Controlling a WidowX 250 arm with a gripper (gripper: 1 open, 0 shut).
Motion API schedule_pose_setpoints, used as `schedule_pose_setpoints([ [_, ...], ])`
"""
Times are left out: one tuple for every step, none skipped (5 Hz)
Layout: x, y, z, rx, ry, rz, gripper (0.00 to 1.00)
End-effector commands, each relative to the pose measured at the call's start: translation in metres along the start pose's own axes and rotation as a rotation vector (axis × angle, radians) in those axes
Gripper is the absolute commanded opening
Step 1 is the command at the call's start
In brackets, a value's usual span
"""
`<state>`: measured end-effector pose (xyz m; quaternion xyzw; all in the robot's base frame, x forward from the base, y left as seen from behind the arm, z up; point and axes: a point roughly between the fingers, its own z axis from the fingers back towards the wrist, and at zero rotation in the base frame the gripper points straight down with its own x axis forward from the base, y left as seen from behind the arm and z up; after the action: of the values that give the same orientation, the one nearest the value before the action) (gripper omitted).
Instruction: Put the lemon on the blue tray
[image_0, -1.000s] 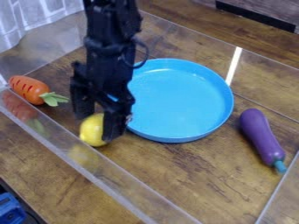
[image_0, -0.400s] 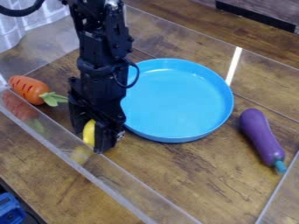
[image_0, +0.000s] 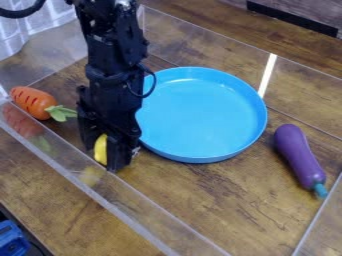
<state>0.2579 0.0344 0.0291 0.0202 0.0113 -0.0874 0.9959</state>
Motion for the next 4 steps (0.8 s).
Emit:
schedule_pose_setpoints([
  [0.0062, 0.008, 0.0052, 0.011, -0.041, 0.017, 1.0],
  [0.0088, 0.0113, 0.0035, 0.012, -0.055, 0.011, 0.0],
  [0.011, 0.0139, 0.0007, 0.013, -0.062, 0.013, 1.0],
  [0.013, 0.0158, 0.0038, 0.015, -0.073, 0.009, 0.0],
])
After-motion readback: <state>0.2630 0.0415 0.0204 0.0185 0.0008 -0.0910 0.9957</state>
